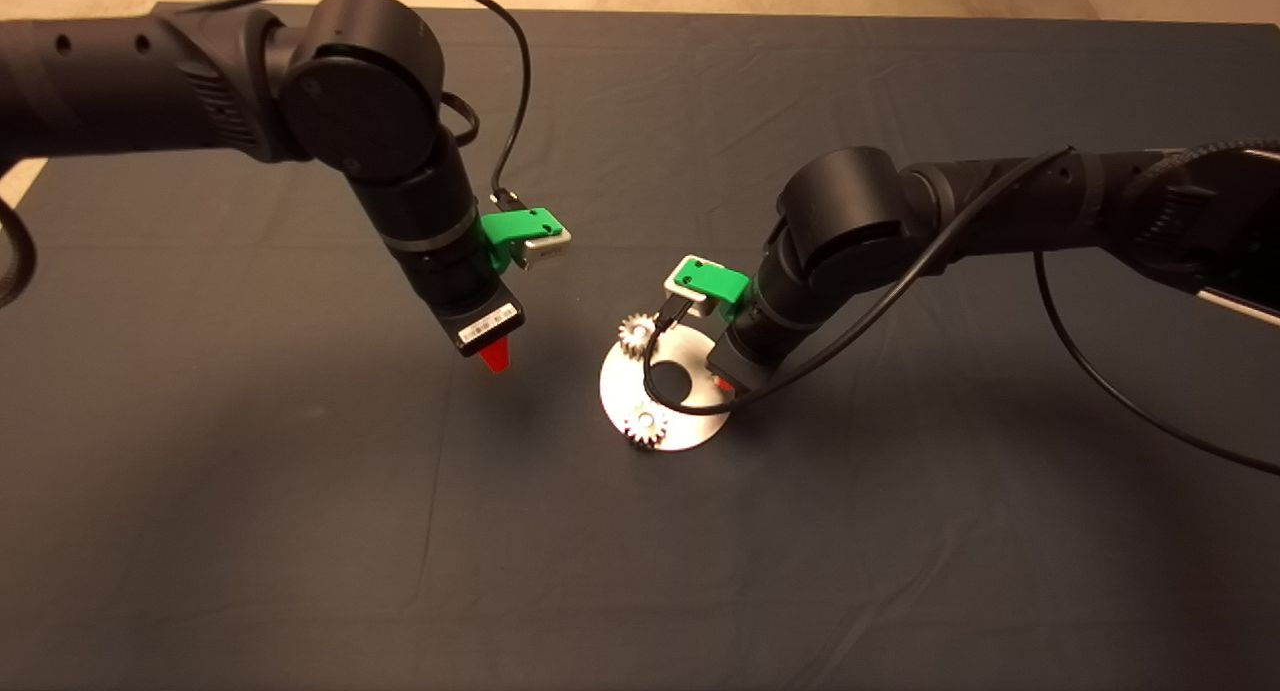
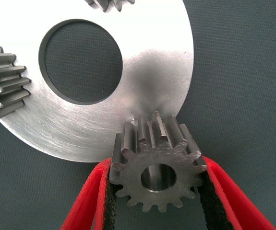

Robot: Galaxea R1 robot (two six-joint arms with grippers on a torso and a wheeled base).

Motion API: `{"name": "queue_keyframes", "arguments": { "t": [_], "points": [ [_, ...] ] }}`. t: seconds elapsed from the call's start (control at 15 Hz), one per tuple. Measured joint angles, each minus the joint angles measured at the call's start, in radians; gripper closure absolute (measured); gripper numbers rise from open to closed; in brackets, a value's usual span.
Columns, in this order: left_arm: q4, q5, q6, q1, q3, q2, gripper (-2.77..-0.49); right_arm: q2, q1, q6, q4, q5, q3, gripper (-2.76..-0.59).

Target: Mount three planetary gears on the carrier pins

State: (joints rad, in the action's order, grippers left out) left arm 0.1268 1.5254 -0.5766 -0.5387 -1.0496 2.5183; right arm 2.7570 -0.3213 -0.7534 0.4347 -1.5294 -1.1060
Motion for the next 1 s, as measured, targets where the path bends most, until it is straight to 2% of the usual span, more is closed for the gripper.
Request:
{"name": "queue_keyframes", "arguments": {
  "t": [0.33, 0.6, 0.73, 1.0],
  "points": [
    [0.0, 0.0, 0.0, 0.0, 0.0, 0.0, -1.46, 0.0, 0.0, 0.001, 0.0, 0.0, 0.0, -1.02],
    [0.0, 0.0, 0.0, 0.0, 0.0, 0.0, -1.46, 0.023, 0.003, 0.001, 0.004, -0.009, 0.0, -1.01],
    [-0.001, 0.0, 0.0, 0.0, 0.0, 0.0, -1.46, 0.031, 0.003, 0.001, 0.004, -0.005, 0.0, -1.01],
    [-0.001, 0.0, 0.0, 0.0, 0.0, 0.0, -1.46, 0.032, 0.004, 0.001, 0.004, -0.005, 0.0, -1.01]
  ]
}}
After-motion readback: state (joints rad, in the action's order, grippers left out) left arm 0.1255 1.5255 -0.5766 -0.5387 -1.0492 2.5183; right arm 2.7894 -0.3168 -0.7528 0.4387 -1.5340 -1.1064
